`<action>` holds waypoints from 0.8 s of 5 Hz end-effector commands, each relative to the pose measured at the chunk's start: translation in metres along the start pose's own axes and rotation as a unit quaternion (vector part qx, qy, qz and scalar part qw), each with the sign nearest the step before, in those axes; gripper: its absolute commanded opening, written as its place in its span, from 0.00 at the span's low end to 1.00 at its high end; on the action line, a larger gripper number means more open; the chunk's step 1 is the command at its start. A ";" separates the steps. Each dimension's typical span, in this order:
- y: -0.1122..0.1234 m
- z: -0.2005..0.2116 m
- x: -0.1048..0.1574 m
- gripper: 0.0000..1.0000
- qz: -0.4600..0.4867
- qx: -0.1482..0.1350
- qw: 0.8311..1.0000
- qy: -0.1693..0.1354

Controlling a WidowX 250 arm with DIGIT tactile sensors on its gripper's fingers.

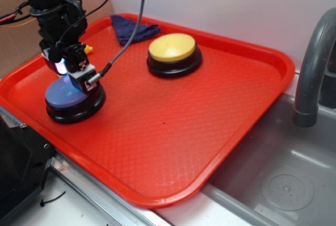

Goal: Push the purple button.

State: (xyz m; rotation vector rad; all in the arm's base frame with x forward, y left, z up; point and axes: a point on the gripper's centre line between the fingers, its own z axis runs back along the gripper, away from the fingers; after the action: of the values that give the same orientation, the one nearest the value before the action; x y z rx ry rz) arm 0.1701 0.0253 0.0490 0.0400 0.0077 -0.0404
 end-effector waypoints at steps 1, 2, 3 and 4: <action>-0.004 0.031 0.004 1.00 0.015 0.045 0.999 -0.005; -0.001 0.043 0.003 1.00 0.015 0.038 0.999 -0.005; 0.001 0.051 0.003 1.00 0.018 0.033 0.999 -0.005; 0.005 0.060 0.002 1.00 0.027 0.030 0.999 -0.009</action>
State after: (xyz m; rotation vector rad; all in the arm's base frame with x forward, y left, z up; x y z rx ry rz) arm 0.1651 0.0267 0.1008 0.0976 0.0320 0.0012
